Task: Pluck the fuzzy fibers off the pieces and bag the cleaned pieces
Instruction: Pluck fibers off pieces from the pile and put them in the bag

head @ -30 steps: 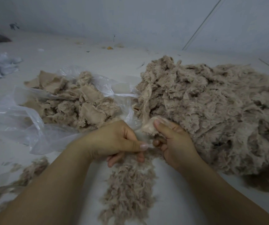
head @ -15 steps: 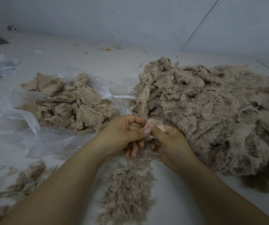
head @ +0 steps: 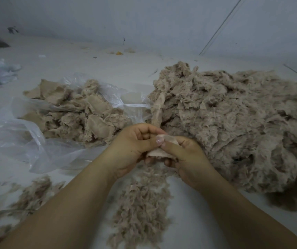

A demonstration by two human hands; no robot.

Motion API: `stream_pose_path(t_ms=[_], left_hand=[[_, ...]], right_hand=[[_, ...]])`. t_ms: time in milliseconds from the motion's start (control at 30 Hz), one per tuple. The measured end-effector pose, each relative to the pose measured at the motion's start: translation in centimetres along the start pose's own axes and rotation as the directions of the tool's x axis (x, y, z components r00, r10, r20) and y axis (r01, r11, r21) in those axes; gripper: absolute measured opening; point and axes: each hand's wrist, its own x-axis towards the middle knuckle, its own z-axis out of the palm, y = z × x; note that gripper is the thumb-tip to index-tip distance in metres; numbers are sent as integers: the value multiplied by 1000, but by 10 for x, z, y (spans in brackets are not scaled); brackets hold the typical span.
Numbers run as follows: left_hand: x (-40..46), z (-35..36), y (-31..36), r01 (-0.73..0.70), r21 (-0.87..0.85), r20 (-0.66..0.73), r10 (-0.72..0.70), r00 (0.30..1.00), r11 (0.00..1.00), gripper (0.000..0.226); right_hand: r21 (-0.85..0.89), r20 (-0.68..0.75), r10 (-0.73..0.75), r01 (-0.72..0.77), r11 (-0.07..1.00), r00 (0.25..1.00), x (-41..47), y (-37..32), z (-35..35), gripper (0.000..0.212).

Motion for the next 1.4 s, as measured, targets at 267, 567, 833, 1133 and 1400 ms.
stream_pose_path(t_ms=[267,567,833,1133,1400], left_hand=[[-3,3,-1,-5,212,41,-4,999,977,14],[-7,6,4,-21,272,110,-9,994,962,22],[2,-31,17,-170,200,-551,254,795,965,19],[1,-18,14,175,963,-263,596,758,203,20],[12,20,-1,45,149,-330,7,944,988,12]], right_hand=[[123,-2,13,-12,992,1000,2,0,0,49],[135,-184,87,-63,989,979,3,2,-1,23],[247,-239,74,-14,969,968,7,3,1,8],[158,-123,53,-33,987,991,5,2,0,50],[108,-83,27,-18,994,996,4,1,1,32]])
